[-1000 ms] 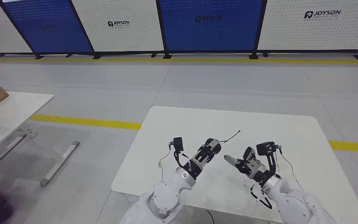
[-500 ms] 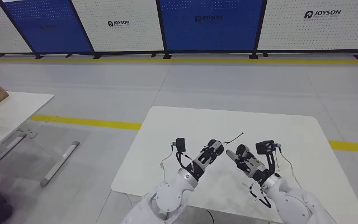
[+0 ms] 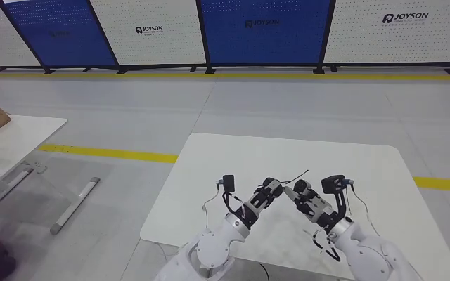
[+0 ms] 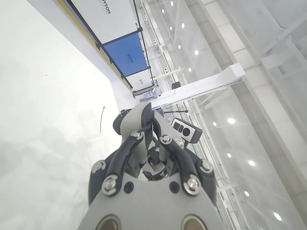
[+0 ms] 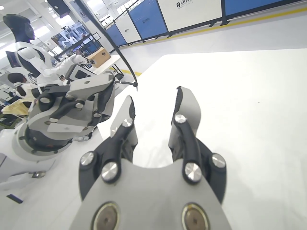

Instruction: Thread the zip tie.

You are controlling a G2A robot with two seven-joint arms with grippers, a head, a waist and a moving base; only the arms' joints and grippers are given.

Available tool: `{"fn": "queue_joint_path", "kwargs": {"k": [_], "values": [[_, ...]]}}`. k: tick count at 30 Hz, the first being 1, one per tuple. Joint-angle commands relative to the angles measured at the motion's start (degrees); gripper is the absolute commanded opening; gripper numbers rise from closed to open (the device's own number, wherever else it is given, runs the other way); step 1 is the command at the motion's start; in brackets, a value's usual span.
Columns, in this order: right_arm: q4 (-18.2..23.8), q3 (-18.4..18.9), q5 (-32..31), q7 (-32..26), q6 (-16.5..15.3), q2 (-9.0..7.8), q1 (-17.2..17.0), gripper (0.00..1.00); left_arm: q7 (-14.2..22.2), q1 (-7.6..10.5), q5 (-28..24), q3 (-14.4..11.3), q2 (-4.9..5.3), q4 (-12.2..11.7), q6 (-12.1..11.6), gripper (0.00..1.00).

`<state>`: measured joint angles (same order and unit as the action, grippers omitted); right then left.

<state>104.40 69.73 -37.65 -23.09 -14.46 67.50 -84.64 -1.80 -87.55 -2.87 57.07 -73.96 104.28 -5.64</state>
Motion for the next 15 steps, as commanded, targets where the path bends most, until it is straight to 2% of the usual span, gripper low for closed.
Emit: {"fn": "queue_joint_path", "kwargs": {"k": [1,6,11,13,15], "values": [[0.1,-0.3,-0.9,0.6,0.3,0.03,0.0,0.36,0.1,-0.05,0.2,0.0,0.0,-0.1,0.1,0.0],[0.1,-0.9,-1.1,1.0,0.5,0.12,0.3,0.36,0.3,-0.03,0.6,-0.1,-0.01,-0.3,0.3,0.0],[0.0,-1.3,-1.1,1.1,0.6,0.18,0.6,0.32,0.6,-0.07,0.8,-0.1,0.0,-0.2,0.3,0.0],[-0.1,-1.4,-1.3,1.2,0.6,0.2,0.7,0.29,0.7,-0.05,0.8,-0.1,-0.01,-0.2,0.3,0.0],[-0.1,-1.5,-1.8,1.7,0.8,0.21,0.7,0.22,0.8,0.03,0.8,-0.2,-0.03,-0.2,0.4,0.0]]}}
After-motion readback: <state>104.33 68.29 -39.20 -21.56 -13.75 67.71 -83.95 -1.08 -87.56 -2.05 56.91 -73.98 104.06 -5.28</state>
